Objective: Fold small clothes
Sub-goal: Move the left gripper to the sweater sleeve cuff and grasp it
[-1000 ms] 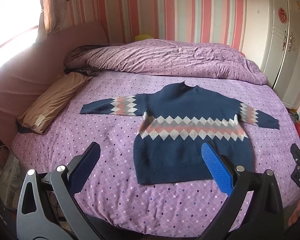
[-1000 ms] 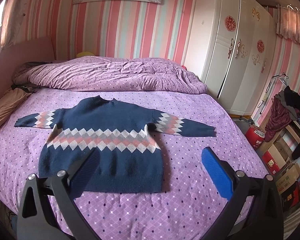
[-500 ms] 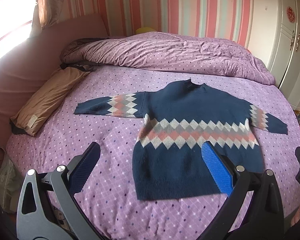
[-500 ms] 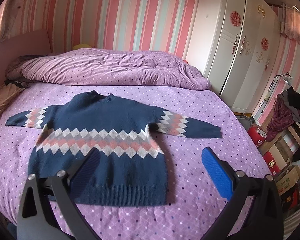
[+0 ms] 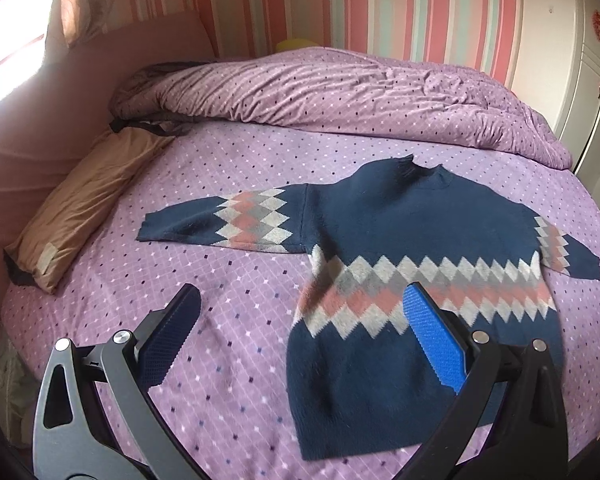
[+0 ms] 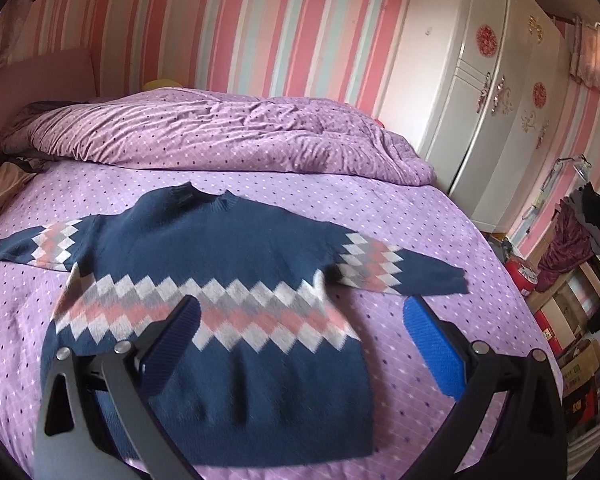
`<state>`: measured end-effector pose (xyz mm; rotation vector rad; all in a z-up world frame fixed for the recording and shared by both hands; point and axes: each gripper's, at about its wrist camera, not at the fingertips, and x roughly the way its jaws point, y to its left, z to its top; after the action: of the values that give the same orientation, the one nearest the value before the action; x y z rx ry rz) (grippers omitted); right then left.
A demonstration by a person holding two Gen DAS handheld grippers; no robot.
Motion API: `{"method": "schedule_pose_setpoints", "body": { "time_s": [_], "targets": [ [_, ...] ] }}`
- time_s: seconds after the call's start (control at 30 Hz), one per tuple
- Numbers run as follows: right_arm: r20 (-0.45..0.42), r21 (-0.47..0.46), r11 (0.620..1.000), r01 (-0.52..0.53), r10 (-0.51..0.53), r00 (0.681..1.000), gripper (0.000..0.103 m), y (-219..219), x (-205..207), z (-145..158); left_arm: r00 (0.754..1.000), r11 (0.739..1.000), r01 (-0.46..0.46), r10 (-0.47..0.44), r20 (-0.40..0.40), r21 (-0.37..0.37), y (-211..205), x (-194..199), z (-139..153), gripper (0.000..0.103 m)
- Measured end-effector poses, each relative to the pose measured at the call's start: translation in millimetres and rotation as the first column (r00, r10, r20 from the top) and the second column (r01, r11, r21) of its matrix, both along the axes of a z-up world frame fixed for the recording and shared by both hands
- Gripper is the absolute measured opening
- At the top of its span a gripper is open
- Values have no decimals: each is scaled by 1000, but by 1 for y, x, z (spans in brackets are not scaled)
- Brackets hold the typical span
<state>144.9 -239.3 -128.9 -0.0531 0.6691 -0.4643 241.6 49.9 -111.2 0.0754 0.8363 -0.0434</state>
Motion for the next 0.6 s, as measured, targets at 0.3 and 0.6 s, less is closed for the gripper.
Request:
{"method": "schedule_pose_setpoints", "body": {
  "time_s": [0.3, 0.6],
  "targets": [
    [24, 29, 995, -94, 94, 995, 102, 41, 65, -16, 995, 994, -93, 91, -43, -54, 75, 65, -41, 100],
    [-11, 74, 988, -139, 140, 990, 102, 58, 140, -47, 988, 988, -151, 151, -45, -10, 138, 122, -81, 100]
  ]
}}
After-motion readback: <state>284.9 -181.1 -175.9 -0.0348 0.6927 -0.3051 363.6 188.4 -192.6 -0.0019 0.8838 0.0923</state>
